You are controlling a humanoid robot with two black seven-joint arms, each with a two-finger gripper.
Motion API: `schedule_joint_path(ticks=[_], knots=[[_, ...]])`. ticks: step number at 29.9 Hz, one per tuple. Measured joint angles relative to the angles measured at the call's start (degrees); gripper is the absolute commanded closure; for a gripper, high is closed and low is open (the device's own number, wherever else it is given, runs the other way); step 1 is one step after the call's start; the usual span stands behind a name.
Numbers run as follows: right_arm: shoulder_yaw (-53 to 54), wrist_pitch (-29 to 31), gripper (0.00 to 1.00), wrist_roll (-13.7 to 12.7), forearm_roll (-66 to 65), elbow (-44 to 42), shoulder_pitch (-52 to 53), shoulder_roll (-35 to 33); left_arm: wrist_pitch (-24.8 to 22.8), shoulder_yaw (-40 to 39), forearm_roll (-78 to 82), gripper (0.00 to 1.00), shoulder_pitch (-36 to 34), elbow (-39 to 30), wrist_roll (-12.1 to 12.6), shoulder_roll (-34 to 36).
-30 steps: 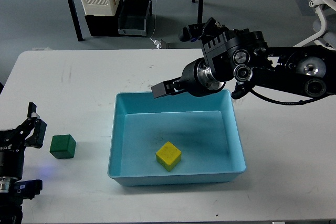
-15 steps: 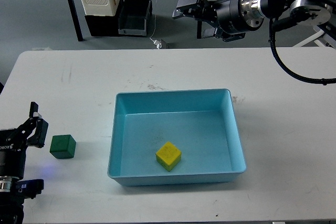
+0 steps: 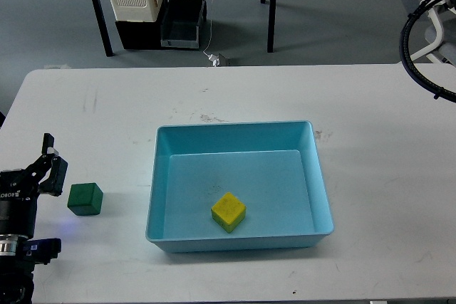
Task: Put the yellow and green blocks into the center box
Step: 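Release the yellow cube into the box and withdraw the right gripper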
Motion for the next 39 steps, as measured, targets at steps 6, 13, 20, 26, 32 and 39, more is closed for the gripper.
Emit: schedule_joint_path(ticks=[6,13,20,26,32,39], knots=[[16.8,-0.9,0.0,0.0,3.8,1.2,-9.4,2.4,0.0,0.0,0.0,0.0,-0.4,0.3,0.1,0.0],[30.7,-7.4,0.0,3.1,4.0,9.1,-22.4,4.1,0.0,0.0,0.1,0.0,-0.4,0.3,0.1,0.0],[35.2,-13.0,0.0,13.4,4.4,23.8,-38.8,9.5,0.0,-0.1,0.0,0.0,-0.3,-0.1,0.0,0.0],[36.3,-11.2,0.0,6.7,9.7,32.3,-54.0,17.3,0.0,-0.3,0.0,0.0,-0.2,-0.3,-0.1,0.0],[36.4,-5.4,0.0,2.5,13.2,38.8,-65.0,18.3,0.0,-0.5,0.0,0.0,-0.2,-0.3,-0.2,1.1],[38.0,-1.4,0.0,0.1,19.4,41.1,-70.2,18.3,0.0,-0.4,-0.2,0.0,-1.1,-0.3,-0.5,2.9]])
